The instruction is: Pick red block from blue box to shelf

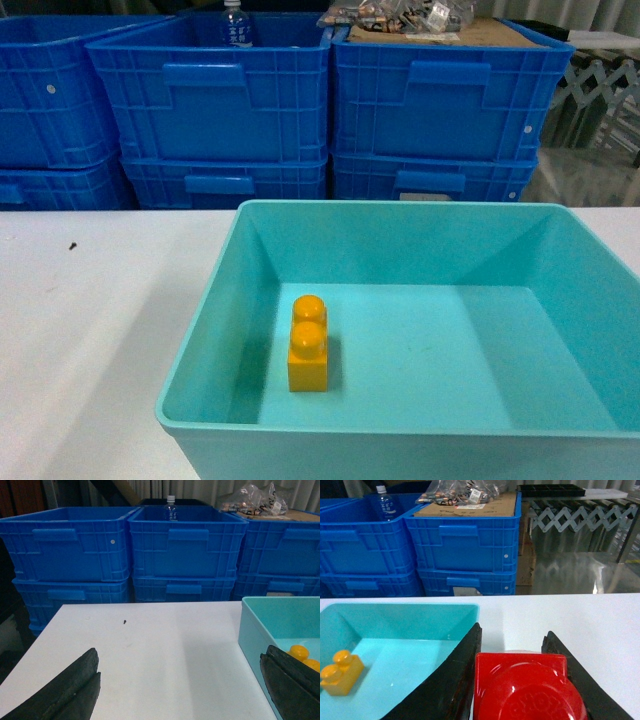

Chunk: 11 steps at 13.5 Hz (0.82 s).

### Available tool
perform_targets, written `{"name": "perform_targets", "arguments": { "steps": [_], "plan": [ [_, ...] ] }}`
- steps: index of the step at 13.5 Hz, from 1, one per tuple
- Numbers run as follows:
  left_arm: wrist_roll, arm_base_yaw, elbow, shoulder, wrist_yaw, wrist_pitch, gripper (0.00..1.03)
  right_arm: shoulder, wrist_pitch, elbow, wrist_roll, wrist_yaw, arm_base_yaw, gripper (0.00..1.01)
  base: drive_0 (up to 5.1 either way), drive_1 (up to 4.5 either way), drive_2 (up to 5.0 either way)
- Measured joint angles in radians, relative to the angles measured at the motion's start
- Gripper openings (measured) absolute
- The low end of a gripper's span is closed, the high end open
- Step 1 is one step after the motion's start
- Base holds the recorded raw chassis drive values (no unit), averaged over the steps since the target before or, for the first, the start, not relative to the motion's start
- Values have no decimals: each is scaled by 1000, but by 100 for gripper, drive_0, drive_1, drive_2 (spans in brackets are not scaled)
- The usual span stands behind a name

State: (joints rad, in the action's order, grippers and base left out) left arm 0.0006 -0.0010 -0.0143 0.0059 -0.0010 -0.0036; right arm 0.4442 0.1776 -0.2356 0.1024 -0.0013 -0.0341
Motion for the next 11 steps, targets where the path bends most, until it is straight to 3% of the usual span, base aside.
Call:
{"name": "perform_targets", "arguments": {
  "steps": [1, 3, 4, 9, 10, 11],
  "plan": [
    [0, 0, 0, 0, 0, 0, 98, -85, -69, 15, 2, 27, 43, 29, 0, 0, 0],
    [0, 0, 0, 0, 0, 0, 98, -225, -186, 21, 2, 133, 160, 29, 0, 0, 0],
    [0, 0, 0, 0, 0, 0, 98, -235, -182, 30, 2, 147, 179, 29, 0, 0, 0],
    [0, 0, 0, 0, 0, 0, 98, -134, -80, 40, 1, 177, 138, 29, 0, 0, 0],
    [0, 0, 0, 0, 0, 0, 98, -117, -63, 41, 1, 154, 115, 29, 0, 0, 0],
    [0, 0, 0, 0, 0, 0, 98, -100, -48, 41, 1, 124, 58, 29, 0, 0, 0]
  ]
}}
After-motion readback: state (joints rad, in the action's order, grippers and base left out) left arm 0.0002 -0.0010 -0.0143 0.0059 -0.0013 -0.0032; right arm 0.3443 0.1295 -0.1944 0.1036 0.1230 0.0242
